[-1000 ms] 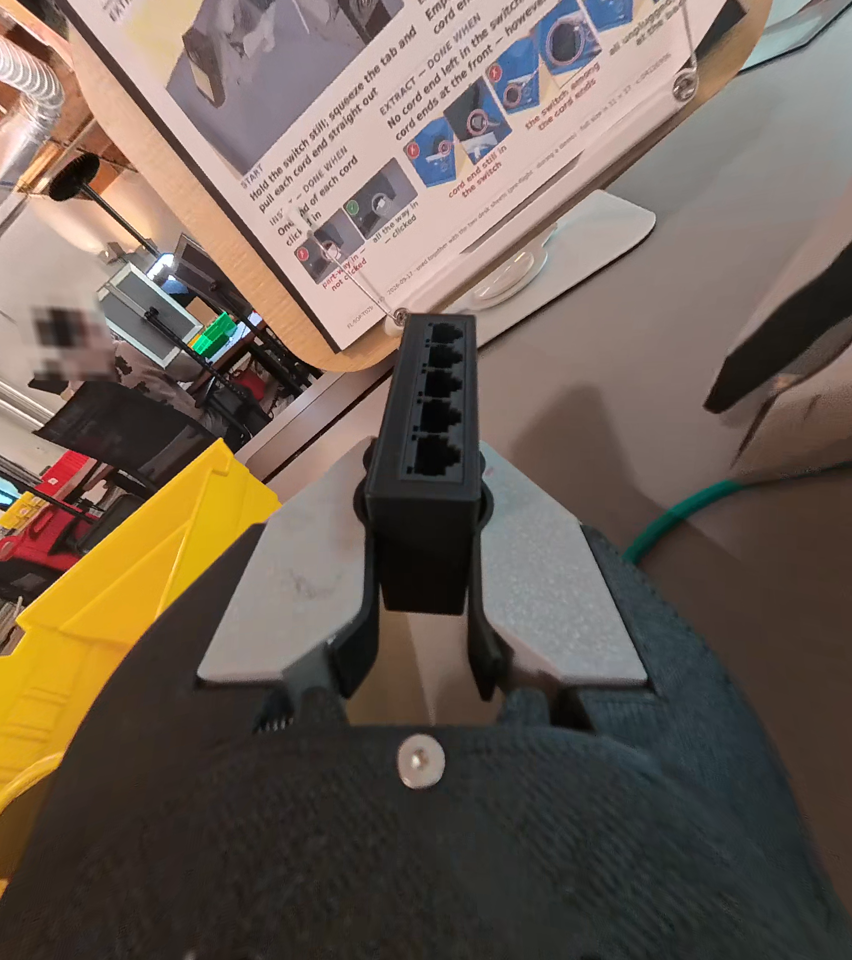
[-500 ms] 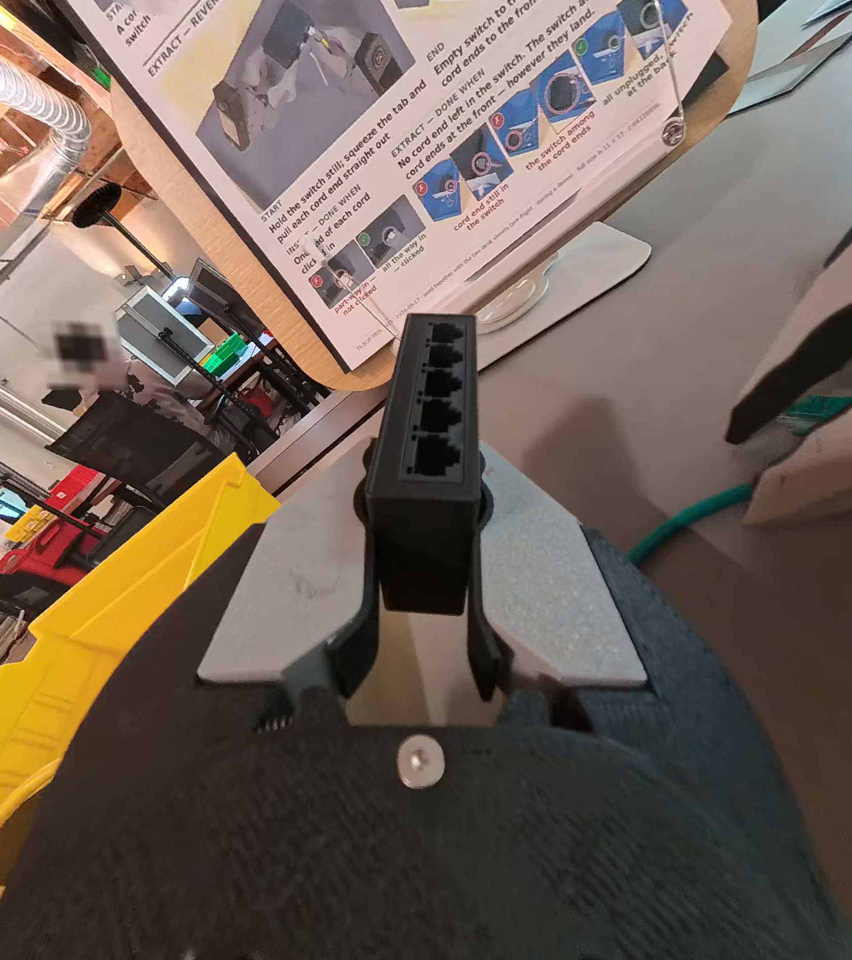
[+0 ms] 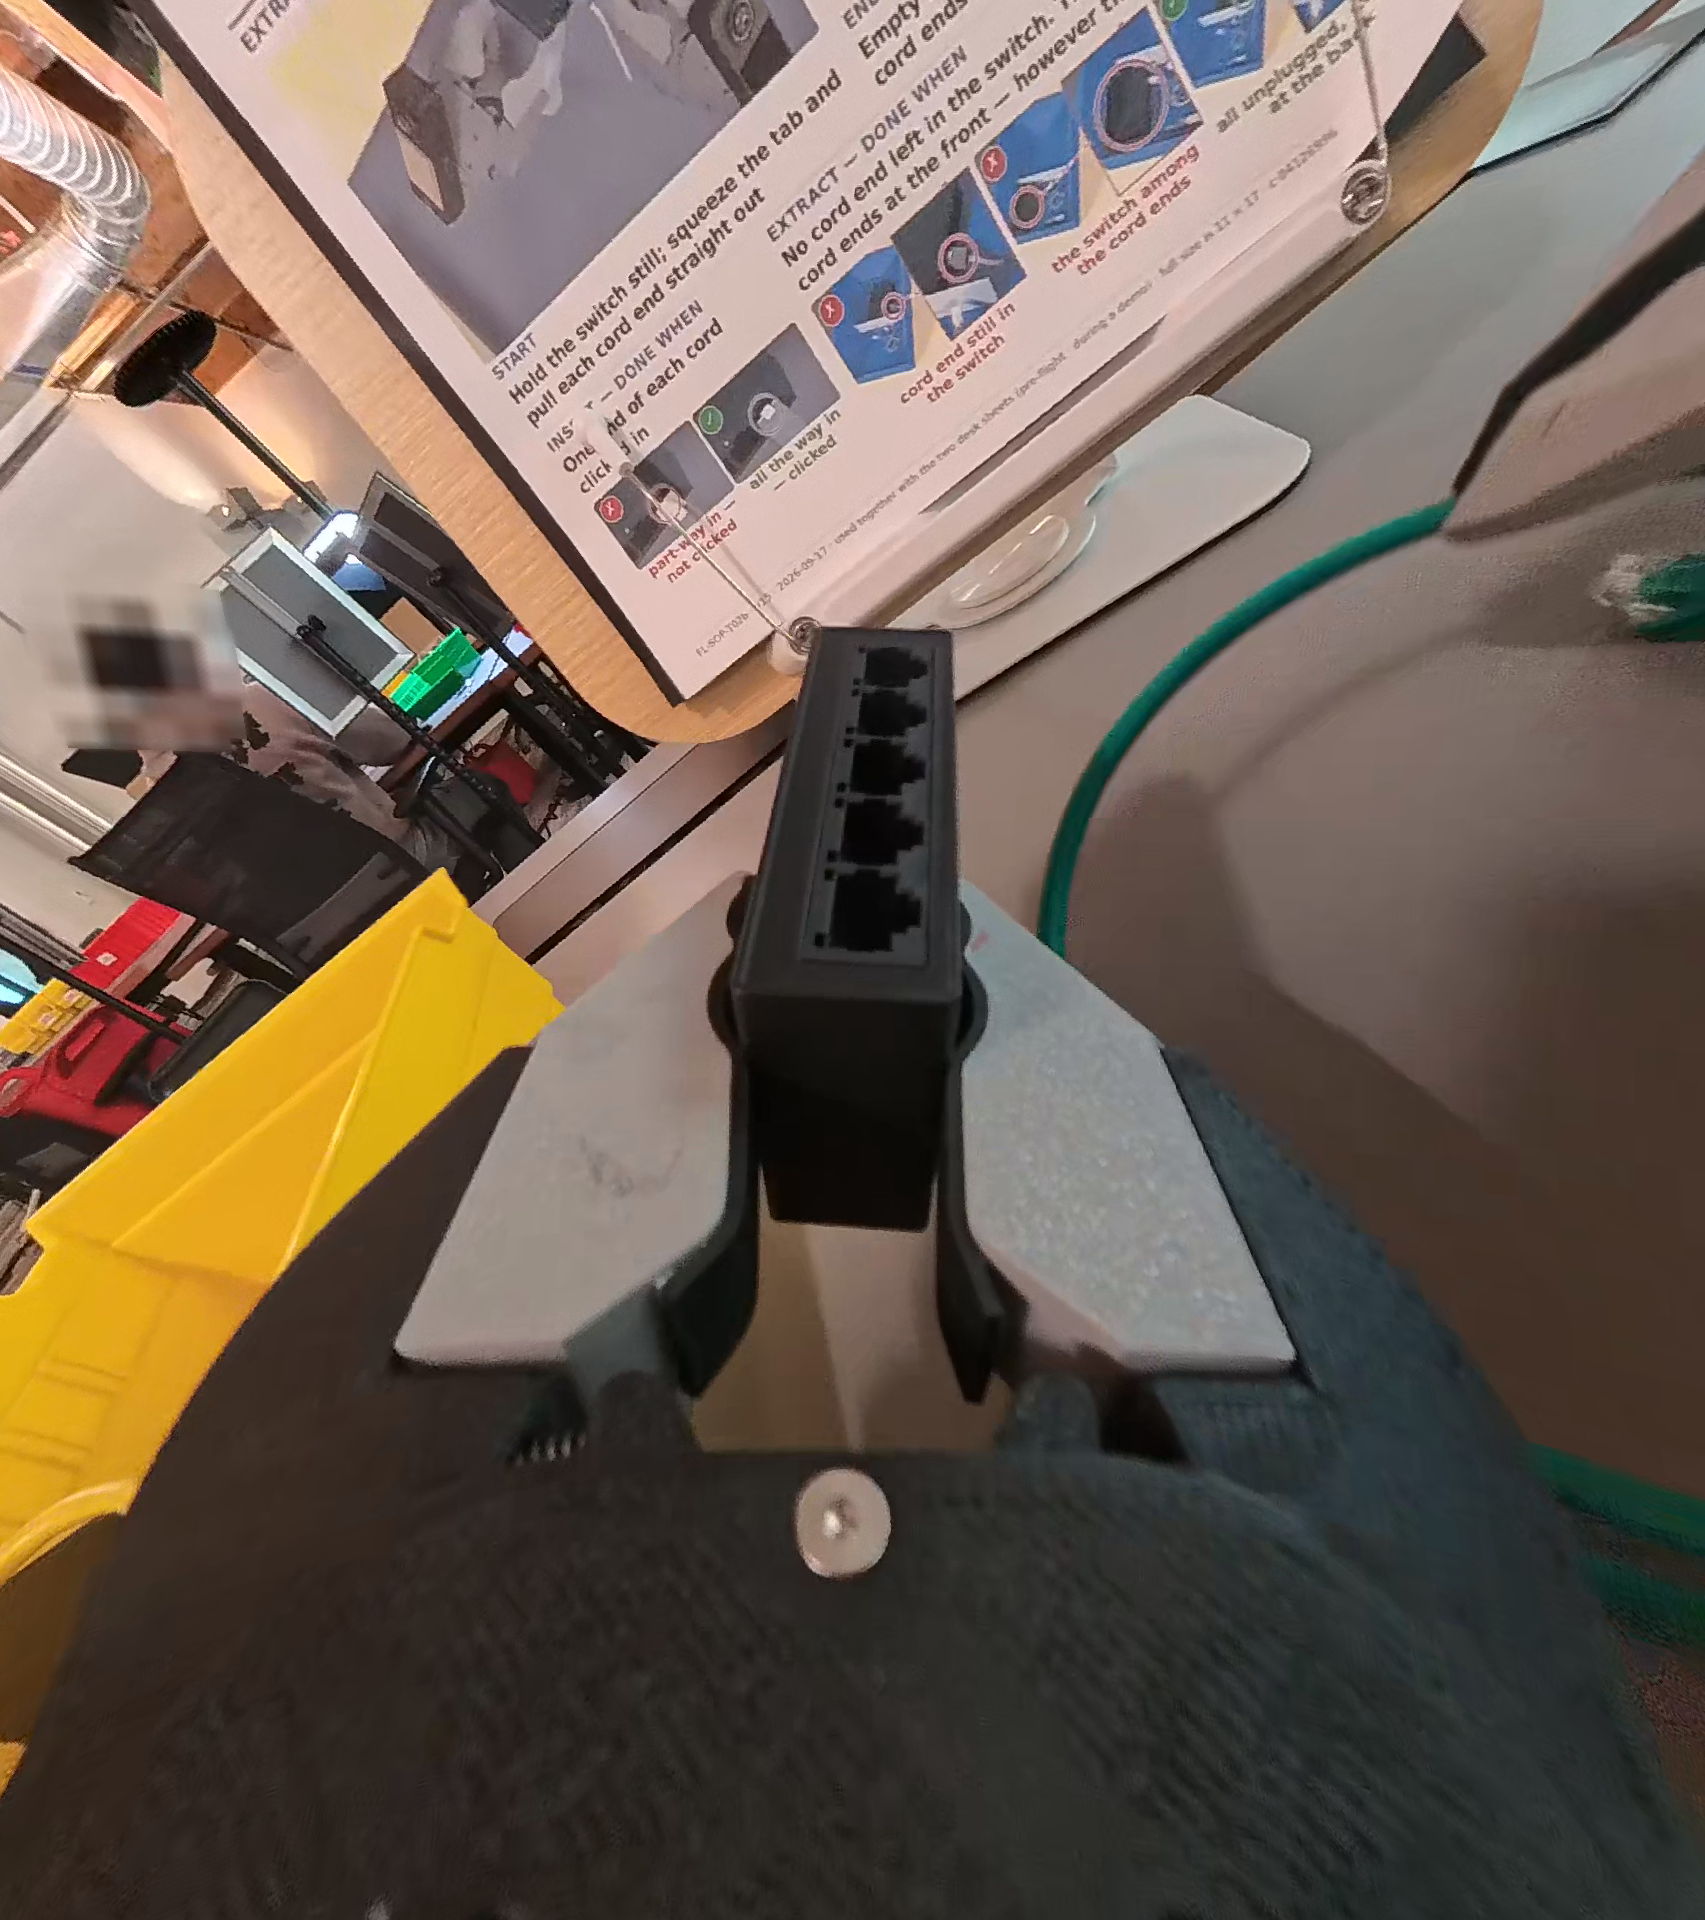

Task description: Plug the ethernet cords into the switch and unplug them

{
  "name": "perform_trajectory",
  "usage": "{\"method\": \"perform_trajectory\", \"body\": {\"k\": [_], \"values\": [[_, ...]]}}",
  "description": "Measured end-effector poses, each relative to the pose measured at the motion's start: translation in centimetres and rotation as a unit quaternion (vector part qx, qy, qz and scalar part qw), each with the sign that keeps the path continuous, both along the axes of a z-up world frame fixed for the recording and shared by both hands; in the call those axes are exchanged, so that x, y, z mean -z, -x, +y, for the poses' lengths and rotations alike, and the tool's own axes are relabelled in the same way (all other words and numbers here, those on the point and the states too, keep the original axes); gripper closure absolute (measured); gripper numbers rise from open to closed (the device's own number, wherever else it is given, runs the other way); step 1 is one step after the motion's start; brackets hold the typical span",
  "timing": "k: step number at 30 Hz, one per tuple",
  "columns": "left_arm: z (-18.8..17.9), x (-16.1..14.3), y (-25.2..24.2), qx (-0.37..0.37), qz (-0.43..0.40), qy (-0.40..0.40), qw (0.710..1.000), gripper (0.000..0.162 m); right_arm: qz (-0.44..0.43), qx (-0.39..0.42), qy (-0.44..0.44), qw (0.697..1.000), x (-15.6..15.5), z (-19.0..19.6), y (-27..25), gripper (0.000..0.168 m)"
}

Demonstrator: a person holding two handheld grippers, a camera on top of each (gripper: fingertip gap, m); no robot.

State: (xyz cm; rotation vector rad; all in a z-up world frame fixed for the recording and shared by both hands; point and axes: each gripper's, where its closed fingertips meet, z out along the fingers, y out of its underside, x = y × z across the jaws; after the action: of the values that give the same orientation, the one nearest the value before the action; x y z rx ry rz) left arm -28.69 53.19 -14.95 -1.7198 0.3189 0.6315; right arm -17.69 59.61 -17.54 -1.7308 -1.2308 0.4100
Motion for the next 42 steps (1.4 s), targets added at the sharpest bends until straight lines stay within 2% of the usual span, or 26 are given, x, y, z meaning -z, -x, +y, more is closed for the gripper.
{"method": "perform_trajectory", "body": {"k": [2,9,23,31,33,36,39,42], "values": [[0.0,0.0,0.1,-0.002,-0.001,0.0,1.0,0.13,0.011,0.009,0.004,1.0,-0.4,0.5,-0.5,0.165],[0.0,0.3,0.4,-0.006,-0.008,0.006,1.0,0.129,-0.023,0.026,0.035,0.999,1.4,1.3,-1.2,0.164],[0.0,0.6,-0.1,0.003,-0.001,0.018,1.0,0.129,0.001,-0.011,0.066,0.998,1.4,0.1,-0.1,0.159],[-1.1,2.1,-1.6,0.023,0.025,0.066,0.997,0.13,0.006,-0.03,0.065,0.997,1.7,-0.4,0.5,0.158],[-1.6,2.0,-1.9,0.03,0.056,0.093,0.994,0.13,0.007,-0.032,0.061,0.998,1.6,-0.4,0.6,0.158],[-2.4,1.3,-2.5,0.058,0.117,0.159,0.979,0.13,0.015,-0.037,0.061,0.997,1.2,-0.6,0.6,0.158],[-3.0,-0.5,-2.8,0.106,0.2,0.217,0.95,0.129,0.032,-0.041,0.058,0.997,0.3,-0.8,0.7,0.158],[-3.9,-1.7,-3.4,0.182,0.308,0.274,0.893,0.129,0.047,-0.043,0.061,0.996,-0.3,-0.8,0.6,0.158]]}}
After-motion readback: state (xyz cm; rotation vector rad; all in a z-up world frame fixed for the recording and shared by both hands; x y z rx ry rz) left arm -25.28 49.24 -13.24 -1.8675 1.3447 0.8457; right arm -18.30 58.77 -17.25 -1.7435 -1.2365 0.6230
